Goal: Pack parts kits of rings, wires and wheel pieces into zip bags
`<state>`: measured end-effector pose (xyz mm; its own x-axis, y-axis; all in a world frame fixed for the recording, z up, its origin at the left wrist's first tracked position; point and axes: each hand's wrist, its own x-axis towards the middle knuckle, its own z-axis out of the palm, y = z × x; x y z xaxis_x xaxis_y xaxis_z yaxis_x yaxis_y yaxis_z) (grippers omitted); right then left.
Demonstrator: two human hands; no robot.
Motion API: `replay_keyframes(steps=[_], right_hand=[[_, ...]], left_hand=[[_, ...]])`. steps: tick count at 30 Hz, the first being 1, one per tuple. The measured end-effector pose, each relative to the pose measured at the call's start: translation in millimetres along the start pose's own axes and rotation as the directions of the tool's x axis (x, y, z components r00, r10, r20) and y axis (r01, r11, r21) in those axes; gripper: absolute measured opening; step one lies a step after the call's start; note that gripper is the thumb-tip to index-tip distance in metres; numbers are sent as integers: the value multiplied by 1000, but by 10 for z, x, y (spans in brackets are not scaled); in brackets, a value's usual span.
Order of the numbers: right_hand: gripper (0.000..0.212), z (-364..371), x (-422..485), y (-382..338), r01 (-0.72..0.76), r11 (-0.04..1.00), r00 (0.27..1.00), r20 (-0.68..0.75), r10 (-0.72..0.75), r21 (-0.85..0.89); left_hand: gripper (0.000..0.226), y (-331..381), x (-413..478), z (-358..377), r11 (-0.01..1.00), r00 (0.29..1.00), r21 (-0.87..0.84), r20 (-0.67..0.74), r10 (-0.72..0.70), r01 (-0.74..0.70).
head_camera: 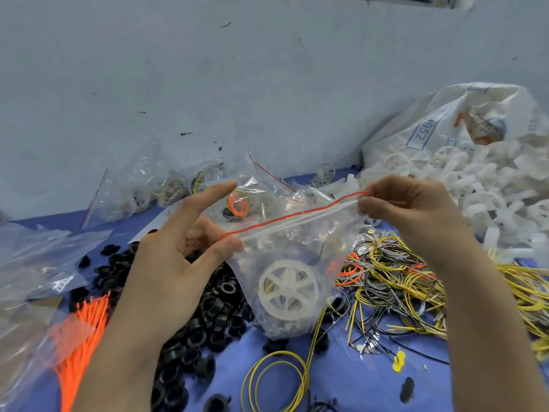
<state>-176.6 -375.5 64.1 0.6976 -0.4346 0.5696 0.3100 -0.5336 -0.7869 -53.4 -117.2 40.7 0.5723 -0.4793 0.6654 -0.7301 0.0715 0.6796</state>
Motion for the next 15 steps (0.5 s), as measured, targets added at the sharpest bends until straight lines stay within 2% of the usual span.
replay_keyframes(steps=[7, 13, 15], right_hand=[[9, -37, 6, 54, 42, 997, 998, 59, -39, -59], [26, -33, -44, 39, -25, 999, 986, 164, 28, -20], [22, -38, -48, 44, -18, 1000, 985, 170, 19, -7]], left_hand=[[55, 7, -2, -18, 1000, 1000, -4, -31, 3, -3], [45, 10, 9, 98, 999, 996, -32, -80, 23, -26], [36, 12, 16, 126, 1000, 996, -15, -87, 12, -13]])
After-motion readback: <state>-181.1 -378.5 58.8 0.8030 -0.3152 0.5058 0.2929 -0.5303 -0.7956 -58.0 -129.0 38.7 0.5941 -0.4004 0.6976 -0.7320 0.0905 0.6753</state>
